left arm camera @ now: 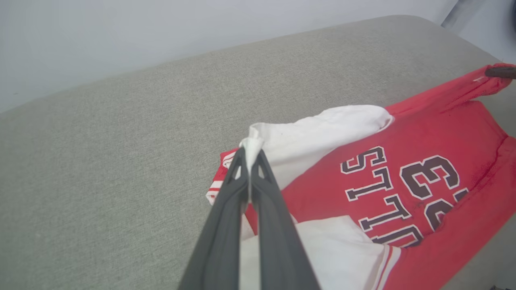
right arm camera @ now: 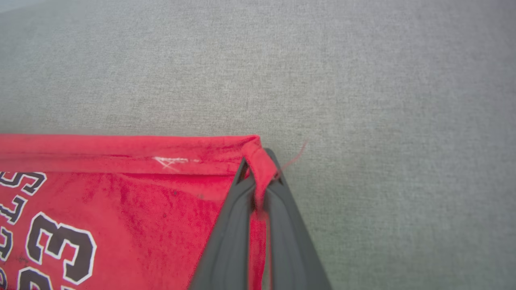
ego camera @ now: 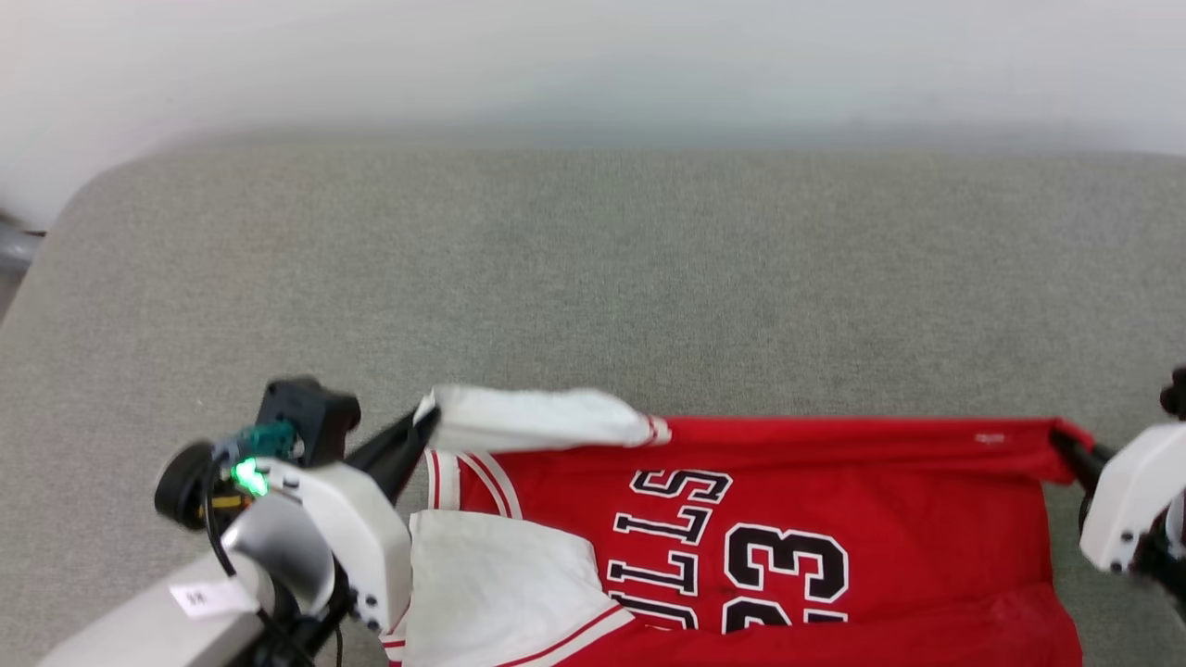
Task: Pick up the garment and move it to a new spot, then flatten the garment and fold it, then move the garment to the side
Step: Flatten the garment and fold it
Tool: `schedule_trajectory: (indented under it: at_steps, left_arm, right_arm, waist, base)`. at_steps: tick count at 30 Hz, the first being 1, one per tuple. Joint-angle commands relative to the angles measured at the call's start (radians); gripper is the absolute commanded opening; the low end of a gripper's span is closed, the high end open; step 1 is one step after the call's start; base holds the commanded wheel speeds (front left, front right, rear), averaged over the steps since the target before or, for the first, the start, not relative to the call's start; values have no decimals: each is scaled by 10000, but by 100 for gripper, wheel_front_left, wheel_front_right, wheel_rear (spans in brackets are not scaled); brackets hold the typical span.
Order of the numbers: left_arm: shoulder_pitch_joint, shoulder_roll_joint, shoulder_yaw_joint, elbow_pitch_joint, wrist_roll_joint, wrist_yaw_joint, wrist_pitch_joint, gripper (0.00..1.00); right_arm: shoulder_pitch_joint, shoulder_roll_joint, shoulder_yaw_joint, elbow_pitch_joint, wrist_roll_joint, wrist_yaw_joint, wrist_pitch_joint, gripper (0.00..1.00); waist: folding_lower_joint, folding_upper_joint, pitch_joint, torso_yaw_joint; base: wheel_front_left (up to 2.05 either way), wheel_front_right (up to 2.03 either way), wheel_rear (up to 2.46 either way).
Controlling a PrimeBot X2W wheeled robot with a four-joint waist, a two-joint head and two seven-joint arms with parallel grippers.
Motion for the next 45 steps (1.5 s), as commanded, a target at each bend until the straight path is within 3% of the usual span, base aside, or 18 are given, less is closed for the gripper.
schedule_trajectory:
  at_steps: [1, 9, 15, 29, 30, 31, 32, 33, 39, 45]
  left_arm:
    - [292, 40, -16, -69, -81, 140, -108, 0]
    - [1826, 235, -182, -583, -496, 835, -542, 0]
    - [2649, 390, -534, -535, -648, 1030, -512, 0]
    - [2690, -321, -1229, 908, -417, 463, -443, 0]
    - [2652, -354, -1277, 1055, -338, 425, -459, 44]
    - [2644, -412, -1327, 1163, -282, 400, -475, 96]
    - [2648, -496, -1369, 1303, -251, 355, -486, 100]
    - [2631, -568, -1406, 1408, -246, 316, -496, 100]
    - [2584, -792, -1364, 1759, -326, 186, -664, 100]
    - [2502, -817, -997, 1662, -213, 438, -1314, 100]
  right_arm:
    - [380, 86, -125, -202, 80, -12, -8, 0]
    - [2296, 297, -549, -1373, 468, -12, 452, 0]
    - [3258, 180, -417, -2076, 903, -12, 954, 0]
    - [3599, -333, 288, -2274, 250, -12, 1050, 0]
    - [3567, -364, 360, -2208, 172, -12, 980, 0]
    - [3543, -387, 443, -2157, 108, -12, 933, 18]
    - [3524, -401, 518, -2098, 55, -12, 856, 43]
    - [3500, -406, 564, -2042, 29, -12, 803, 99]
    - [3474, -366, 751, -1763, 62, -14, 775, 100]
    - [3522, -429, 404, -2227, 396, -12, 1346, 100]
  waist:
    - [0, 0, -205, 34]
    - [0, 0, -725, 78]
    - [0, 0, -794, 85]
    - [0, 0, -523, 122]
    - [0, 0, -498, 127]
    - [0, 0, -481, 132]
    - [0, 0, -470, 136]
    - [0, 0, -461, 138]
    - [0, 0, -634, 158]
    - [0, 0, -1062, 138]
  base:
    - [0, 0, 0]
    - [0, 0, 0]
    - [0, 0, 0]
    - [0, 0, 0]
    - [0, 0, 0]
    - [0, 0, 0]
    - [0, 0, 0]
    - [0, 0, 0]
    - [0, 0, 0]
    - [0, 0, 0]
